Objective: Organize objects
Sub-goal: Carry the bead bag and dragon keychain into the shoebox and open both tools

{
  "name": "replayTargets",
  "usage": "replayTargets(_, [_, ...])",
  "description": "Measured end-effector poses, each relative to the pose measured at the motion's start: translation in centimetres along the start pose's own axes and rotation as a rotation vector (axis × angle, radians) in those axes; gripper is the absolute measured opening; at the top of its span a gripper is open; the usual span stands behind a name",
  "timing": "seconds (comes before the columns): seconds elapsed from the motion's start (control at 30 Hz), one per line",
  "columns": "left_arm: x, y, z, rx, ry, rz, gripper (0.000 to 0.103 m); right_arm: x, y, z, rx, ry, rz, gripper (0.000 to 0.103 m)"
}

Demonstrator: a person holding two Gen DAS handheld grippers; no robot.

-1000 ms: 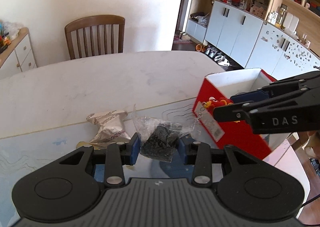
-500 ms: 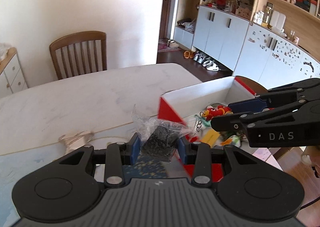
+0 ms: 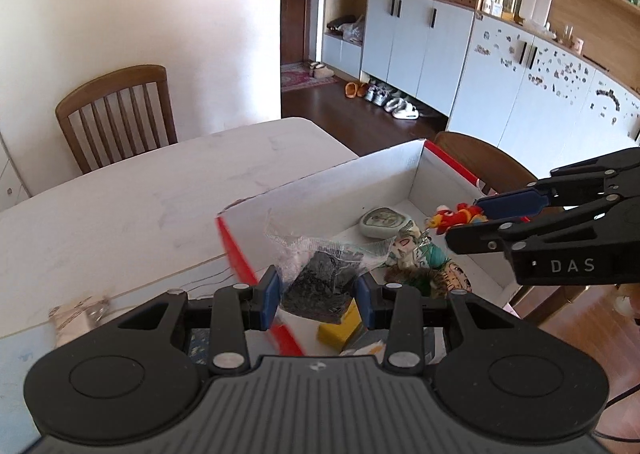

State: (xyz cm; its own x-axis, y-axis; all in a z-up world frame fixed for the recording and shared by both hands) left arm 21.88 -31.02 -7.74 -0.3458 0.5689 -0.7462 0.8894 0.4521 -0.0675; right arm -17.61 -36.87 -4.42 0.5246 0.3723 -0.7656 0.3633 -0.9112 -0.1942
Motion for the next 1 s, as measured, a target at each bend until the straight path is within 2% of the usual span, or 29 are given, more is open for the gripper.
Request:
replayTargets(0.37, [-1.6,-2.8,5.2,-0.018,0.041,0.009,0.038,1.9,-5.4,2.0,0.032,0.045,0.022,0.037])
replayTargets(0.7, [-2.6,-4.0,10.3,-0.023,0.12,0.036,0.038,2.4,-4.8,4.2,-0.008,0.078,0.003,0.037])
replayTargets(1.0, [-1.4,-4.1,13.6,-0.032,0.203,0.03,0.038,4.1,-3.6,6.5,-0.037,0.143,-0.031,0.037])
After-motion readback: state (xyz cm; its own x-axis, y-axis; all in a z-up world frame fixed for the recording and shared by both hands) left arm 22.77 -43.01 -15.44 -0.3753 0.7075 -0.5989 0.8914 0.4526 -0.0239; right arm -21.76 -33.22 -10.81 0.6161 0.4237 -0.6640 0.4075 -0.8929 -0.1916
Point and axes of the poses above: each gripper's, at about its wrist camera, not at the fingertips, and z roughly the way its jaws point, y to its left, x to its underside, the point moved 10 cm from there along z, roughly the way its jaws point, and after that the axes turned 3 degrees about -y, right-handed, at the moved point
